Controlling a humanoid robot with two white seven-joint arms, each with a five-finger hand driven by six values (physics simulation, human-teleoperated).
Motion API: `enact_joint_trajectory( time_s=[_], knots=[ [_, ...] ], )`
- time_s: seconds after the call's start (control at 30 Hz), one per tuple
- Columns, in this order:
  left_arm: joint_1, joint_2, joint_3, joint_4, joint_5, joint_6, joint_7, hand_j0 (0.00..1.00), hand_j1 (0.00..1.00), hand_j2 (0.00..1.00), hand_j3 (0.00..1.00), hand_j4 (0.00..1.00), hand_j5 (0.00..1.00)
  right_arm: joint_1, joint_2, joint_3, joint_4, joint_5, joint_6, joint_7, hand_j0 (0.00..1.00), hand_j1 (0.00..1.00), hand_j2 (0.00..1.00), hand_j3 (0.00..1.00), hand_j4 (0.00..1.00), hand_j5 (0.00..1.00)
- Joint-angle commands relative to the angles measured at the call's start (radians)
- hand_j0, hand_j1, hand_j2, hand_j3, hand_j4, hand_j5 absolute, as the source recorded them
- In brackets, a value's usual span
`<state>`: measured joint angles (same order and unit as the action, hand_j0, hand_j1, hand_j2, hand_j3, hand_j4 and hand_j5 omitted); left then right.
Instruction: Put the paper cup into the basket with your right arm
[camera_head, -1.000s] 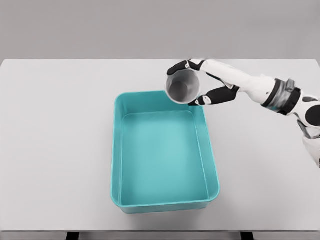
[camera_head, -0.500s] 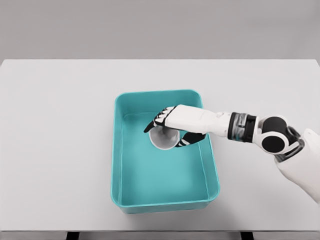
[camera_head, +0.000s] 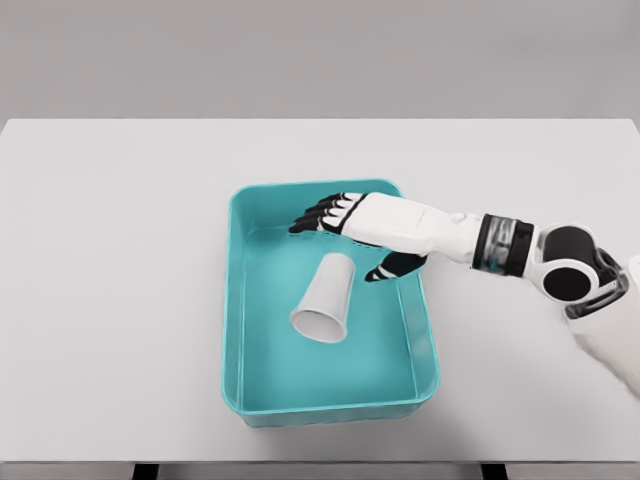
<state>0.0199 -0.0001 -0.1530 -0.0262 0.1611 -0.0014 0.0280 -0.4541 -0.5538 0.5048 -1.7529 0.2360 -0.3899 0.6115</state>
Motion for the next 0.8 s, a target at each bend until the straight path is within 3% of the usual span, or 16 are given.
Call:
enact_joint_trajectory(
  time_s=[0.0,0.07,0.17,0.27,0.37,0.5,0.77],
  knots=[
    [0.000,0.000,0.000,0.000,0.000,0.000,0.000,1.00,1.00,1.00,1.00,1.00,1.00,0.009,-0.012,-0.133,0.000,-0.223,-0.041,-0.001,1.00,1.00,1.00,1.00,1.00,1.00],
    [-0.002,0.000,0.000,0.000,0.000,0.000,0.001,1.00,1.00,1.00,1.00,1.00,1.00,0.049,-0.031,-0.212,0.001,-0.486,-0.115,-0.001,1.00,1.00,1.00,1.00,1.00,1.00],
    [-0.002,0.000,0.000,0.000,0.000,0.000,0.001,1.00,1.00,1.00,1.00,1.00,1.00,0.092,-0.081,-0.299,0.009,-0.728,-0.153,-0.001,1.00,1.00,1.00,1.00,1.00,1.00],
    [-0.002,0.000,0.001,0.000,0.000,0.000,0.000,1.00,1.00,1.00,1.00,1.00,1.00,0.195,-0.080,-0.428,0.121,-0.684,-0.147,-0.001,1.00,1.00,1.00,1.00,1.00,1.00],
    [-0.002,0.000,0.000,0.000,0.000,0.000,0.001,1.00,1.00,1.00,1.00,1.00,1.00,0.279,-0.046,-0.562,0.231,-0.498,-0.121,-0.001,1.00,1.00,1.00,1.00,1.00,1.00],
    [0.000,0.000,0.000,0.000,0.000,0.000,0.000,1.00,1.00,1.00,1.00,1.00,1.00,0.276,0.015,-0.568,0.316,-0.463,-0.110,-0.001,1.00,1.00,1.00,1.00,1.00,1.00],
    [-0.002,0.000,0.000,0.000,0.000,0.000,0.001,1.00,1.00,1.00,1.00,1.00,1.00,0.272,0.046,-0.562,0.363,-0.448,-0.072,-0.001,1.00,1.00,1.00,1.00,1.00,1.00]
  ],
)
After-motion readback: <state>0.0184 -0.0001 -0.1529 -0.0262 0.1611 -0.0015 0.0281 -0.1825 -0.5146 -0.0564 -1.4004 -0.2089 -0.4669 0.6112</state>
